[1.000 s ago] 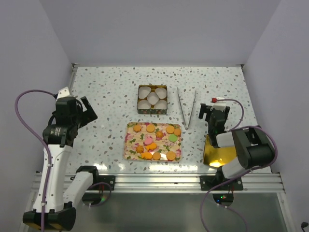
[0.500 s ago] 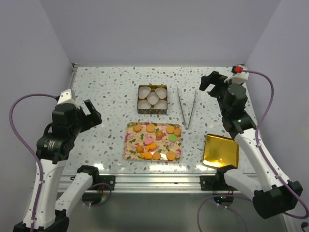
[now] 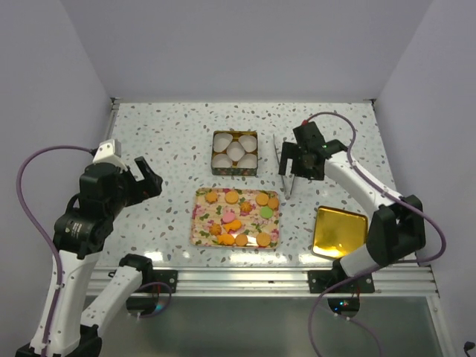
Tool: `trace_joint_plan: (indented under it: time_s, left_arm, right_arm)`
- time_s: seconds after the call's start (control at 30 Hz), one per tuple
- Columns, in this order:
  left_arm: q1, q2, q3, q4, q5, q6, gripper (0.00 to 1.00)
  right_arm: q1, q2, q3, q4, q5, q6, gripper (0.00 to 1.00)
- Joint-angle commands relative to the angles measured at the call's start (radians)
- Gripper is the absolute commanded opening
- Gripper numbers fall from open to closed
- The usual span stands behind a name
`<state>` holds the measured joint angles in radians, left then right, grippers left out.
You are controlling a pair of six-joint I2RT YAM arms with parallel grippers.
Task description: Pack the cookies
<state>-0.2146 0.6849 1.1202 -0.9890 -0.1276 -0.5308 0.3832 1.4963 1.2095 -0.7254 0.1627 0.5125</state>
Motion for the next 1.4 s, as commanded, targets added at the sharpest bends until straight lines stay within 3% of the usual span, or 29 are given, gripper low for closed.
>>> trace_joint_plan:
  time_s: [0.0, 0.67, 0.9, 1.0, 1.23, 1.37]
  left_arm:
    - [-0.012, 0.002, 0.023, 0.032, 0.026, 0.015, 1.0]
    - [-0.023, 0.08, 0.021, 0.036, -0.023, 0.049, 1.0]
    - [-0.023, 0.131, 0.018, 0.047, -0.027, 0.048, 1.0]
    - [-0.022, 0.14, 0.01, 0.055, -0.027, 0.043, 1.0]
    - [-0.022, 0.165, 0.006, 0.075, -0.017, 0.04, 1.0]
    - [-0.022, 0.162, 0.015, 0.078, -0.007, 0.041, 1.0]
  right_arm:
    - [0.01, 0.039, 0.045, -0.068, -0.061, -0.031, 0.99]
    - [-0.004, 0.475, 0.254, -0.035, 0.008, -0.069, 0.99]
    - [-0.058, 0.536, 0.277, 0.001, 0.026, -0.026, 0.98]
    - [-0.066, 0.556, 0.277, 0.021, 0.015, -0.031, 0.91]
    - [-0.064, 0.515, 0.219, 0.049, -0.008, -0.017, 0.62]
    - [-0.066, 0.472, 0.232, 0.002, 0.023, -0.037, 0.56]
